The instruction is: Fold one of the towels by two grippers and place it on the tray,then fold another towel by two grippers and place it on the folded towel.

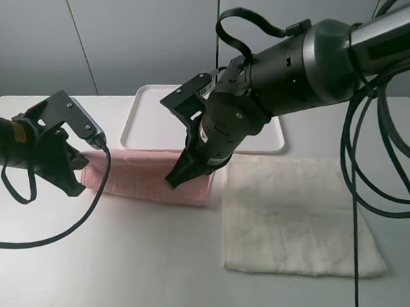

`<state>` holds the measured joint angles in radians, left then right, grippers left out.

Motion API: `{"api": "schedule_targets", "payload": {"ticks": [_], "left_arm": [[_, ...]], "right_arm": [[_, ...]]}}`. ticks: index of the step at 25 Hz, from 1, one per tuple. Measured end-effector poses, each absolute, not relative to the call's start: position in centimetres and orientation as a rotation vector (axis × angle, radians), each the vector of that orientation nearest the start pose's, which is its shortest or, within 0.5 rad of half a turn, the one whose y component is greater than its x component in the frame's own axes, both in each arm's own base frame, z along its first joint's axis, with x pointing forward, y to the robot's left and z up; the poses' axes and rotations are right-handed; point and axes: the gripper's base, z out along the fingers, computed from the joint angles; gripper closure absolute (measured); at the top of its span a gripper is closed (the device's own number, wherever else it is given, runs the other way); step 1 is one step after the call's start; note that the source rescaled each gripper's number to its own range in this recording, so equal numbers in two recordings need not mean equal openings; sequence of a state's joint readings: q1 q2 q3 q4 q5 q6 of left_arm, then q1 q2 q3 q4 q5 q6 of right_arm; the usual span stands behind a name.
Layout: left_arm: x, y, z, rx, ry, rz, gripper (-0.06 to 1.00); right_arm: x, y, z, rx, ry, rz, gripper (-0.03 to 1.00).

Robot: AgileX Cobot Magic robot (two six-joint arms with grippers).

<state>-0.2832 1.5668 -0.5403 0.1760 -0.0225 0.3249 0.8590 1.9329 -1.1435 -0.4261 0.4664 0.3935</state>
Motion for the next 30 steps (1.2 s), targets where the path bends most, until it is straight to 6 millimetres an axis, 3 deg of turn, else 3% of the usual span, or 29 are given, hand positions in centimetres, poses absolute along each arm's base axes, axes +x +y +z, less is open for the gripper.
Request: {"api": "schedule_targets", "payload": {"ticks": [4,7,8,11,13,14,23,30], "left_arm": [[25.2,-7.4,13.4,0.943,2.302,0.074,0.94],[25.6,-7.0,13.5,0.878,2.298,0.065,0.85],[25.8,-6.7,13.6,0.823,2.298,0.057,0.76],[26.4,-5.3,13.8,0.632,2.32,0.047,0.35],[26.7,-4.4,13.9,0.511,2.34,0.044,0.04],[26.9,-4.0,14.0,0.461,2.354,0.041,-0.01],[30.1,-4.4,16.0,0.335,2.539,-0.021,-0.04],[33.0,-5.3,14.3,0.213,2.829,-0.121,-0.04]], "right_arm": [[26.7,27.7,14.8,-1.041,2.391,-0.018,0.9],[27.1,27.8,14.7,-1.016,2.353,-0.016,0.66],[27.2,27.9,14.7,-0.995,2.351,-0.012,0.53],[27.4,27.9,14.8,-0.899,2.353,0.0,0.21],[27.5,27.8,14.9,-0.84,2.362,0.01,0.11],[27.6,27.8,14.9,-0.821,2.369,0.016,0.1],[28.3,25.6,14.2,-0.65,2.569,0.028,0.06],[28.1,24.6,13.8,-0.716,2.7,0.045,0.0]]}}
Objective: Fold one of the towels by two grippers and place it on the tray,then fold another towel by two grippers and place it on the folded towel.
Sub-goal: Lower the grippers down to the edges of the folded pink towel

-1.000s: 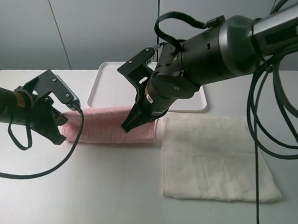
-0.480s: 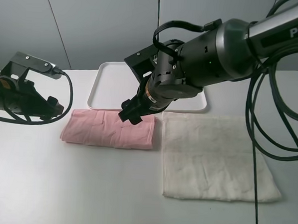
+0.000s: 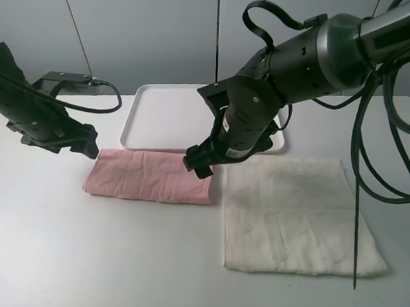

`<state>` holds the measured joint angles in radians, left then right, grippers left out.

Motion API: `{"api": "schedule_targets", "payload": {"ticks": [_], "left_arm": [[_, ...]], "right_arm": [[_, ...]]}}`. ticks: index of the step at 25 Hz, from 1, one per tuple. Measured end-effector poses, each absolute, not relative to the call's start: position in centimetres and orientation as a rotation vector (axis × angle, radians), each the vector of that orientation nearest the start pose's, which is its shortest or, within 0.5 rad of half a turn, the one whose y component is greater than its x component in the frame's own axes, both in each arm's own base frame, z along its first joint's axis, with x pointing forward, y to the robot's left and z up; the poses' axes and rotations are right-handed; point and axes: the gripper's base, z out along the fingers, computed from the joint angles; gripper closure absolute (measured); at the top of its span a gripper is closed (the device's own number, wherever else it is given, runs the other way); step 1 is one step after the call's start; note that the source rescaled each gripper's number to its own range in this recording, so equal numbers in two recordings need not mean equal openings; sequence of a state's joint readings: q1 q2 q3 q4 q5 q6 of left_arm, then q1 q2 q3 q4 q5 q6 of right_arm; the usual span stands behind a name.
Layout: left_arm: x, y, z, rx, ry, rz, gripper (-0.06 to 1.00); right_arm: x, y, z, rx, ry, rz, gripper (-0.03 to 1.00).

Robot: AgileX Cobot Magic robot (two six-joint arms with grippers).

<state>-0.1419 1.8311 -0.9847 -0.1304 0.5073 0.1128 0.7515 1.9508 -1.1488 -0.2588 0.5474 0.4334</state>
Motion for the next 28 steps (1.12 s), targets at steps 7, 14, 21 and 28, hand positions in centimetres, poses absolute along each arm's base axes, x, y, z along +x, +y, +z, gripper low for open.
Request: {"api": "schedule_targets", "payload": {"ticks": [7,14,21,28], "left_arm": [[34.1,-5.6,11.9,0.06,2.945,-0.158,-0.04],[34.1,-4.9,11.0,0.004,2.98,-0.034,-0.04],[34.3,-4.8,10.5,0.008,2.979,-0.017,-0.04],[34.4,-4.8,9.6,0.003,2.985,-0.02,-0.04]], "right_arm": [[27.4,24.8,13.6,-0.783,2.751,0.112,0.0],[27.5,24.9,13.7,-0.798,2.751,0.121,0.0],[28.2,25.6,15.1,-0.796,2.733,0.131,0.0],[28.0,25.8,15.3,-0.812,2.76,0.154,0.0]]}}
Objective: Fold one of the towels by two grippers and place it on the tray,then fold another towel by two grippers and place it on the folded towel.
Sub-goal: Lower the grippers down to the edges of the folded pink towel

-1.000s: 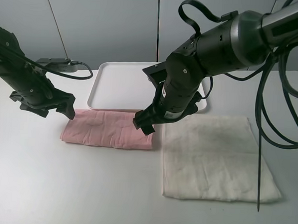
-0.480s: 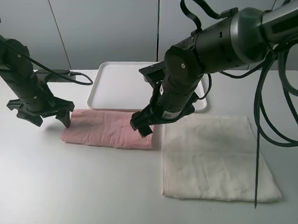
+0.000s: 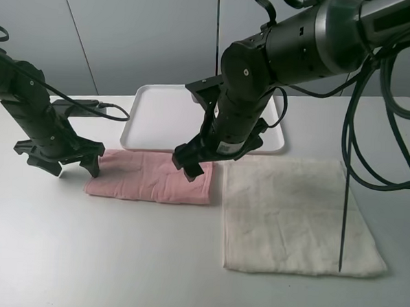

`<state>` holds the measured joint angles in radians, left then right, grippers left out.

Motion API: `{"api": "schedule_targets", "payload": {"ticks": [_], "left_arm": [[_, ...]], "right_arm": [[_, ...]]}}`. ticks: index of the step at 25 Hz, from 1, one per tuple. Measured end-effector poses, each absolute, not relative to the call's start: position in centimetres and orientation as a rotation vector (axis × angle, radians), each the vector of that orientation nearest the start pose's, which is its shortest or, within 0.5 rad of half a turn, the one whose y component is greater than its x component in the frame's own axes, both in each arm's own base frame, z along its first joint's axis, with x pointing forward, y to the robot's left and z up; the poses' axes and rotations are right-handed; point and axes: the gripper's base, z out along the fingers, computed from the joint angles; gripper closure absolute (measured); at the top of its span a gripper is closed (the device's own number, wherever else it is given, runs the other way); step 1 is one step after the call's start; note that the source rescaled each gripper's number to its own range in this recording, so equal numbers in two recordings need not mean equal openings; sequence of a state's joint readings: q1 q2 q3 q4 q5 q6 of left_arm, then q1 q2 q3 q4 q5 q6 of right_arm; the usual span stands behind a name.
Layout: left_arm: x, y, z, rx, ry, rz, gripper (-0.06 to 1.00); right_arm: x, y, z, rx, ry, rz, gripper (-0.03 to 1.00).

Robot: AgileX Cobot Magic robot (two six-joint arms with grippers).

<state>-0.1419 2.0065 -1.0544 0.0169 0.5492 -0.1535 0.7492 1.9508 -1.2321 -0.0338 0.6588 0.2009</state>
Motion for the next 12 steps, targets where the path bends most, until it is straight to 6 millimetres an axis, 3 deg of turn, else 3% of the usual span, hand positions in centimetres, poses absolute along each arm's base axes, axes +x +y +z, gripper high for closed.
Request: {"api": "schedule_targets", "payload": {"ticks": [12], "left_arm": [[34.42,-4.7,9.45,0.011,3.027,0.001,-0.04]], "right_arm": [[28.02,25.8,15.32,-0.828,2.757,0.151,0.0]]}}
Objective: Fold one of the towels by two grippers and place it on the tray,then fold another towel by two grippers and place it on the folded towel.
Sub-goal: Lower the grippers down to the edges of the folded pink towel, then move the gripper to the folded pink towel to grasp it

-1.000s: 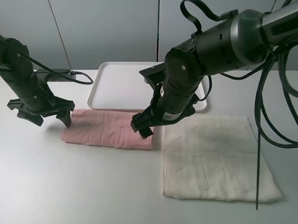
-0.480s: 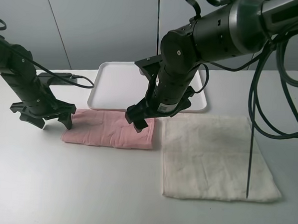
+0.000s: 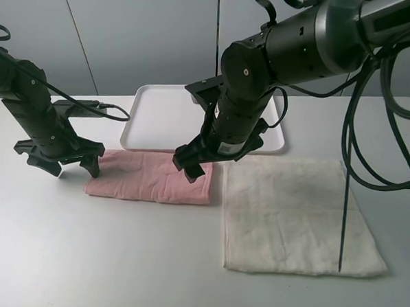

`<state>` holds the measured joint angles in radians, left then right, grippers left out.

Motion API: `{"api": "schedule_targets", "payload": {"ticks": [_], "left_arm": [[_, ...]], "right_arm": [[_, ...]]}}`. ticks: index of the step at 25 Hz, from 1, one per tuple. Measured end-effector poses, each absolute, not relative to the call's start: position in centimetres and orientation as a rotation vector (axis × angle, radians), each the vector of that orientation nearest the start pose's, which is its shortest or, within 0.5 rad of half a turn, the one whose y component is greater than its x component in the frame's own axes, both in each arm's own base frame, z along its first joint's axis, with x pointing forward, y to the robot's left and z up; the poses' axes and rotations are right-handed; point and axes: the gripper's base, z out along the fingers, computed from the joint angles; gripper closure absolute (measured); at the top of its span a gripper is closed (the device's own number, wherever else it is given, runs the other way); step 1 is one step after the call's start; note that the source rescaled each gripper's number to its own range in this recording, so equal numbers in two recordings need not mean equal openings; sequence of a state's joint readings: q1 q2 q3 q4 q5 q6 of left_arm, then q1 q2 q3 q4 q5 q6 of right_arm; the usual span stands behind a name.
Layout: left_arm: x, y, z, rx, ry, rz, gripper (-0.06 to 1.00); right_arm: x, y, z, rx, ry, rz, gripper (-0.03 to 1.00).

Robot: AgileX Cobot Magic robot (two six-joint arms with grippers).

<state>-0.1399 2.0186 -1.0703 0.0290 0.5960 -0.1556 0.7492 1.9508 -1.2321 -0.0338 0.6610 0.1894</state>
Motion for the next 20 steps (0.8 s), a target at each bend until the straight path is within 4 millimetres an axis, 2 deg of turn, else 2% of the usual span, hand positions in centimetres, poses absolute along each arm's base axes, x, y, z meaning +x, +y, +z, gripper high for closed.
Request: {"api": "schedule_targets", "payload": {"ticks": [6,14,20], "left_arm": [[34.0,-4.6,9.3,0.018,3.067,0.021,-0.04],[32.9,-4.2,8.9,0.006,3.08,0.068,-0.04],[32.6,-4.0,9.0,0.027,3.077,0.085,-0.04]], "right_arm": [[28.0,25.8,15.2,-0.846,2.753,0.147,0.0],[28.2,26.3,12.7,-0.844,2.823,0.147,0.02],[29.8,27.8,12.2,-0.841,2.841,0.15,0.05]]}}
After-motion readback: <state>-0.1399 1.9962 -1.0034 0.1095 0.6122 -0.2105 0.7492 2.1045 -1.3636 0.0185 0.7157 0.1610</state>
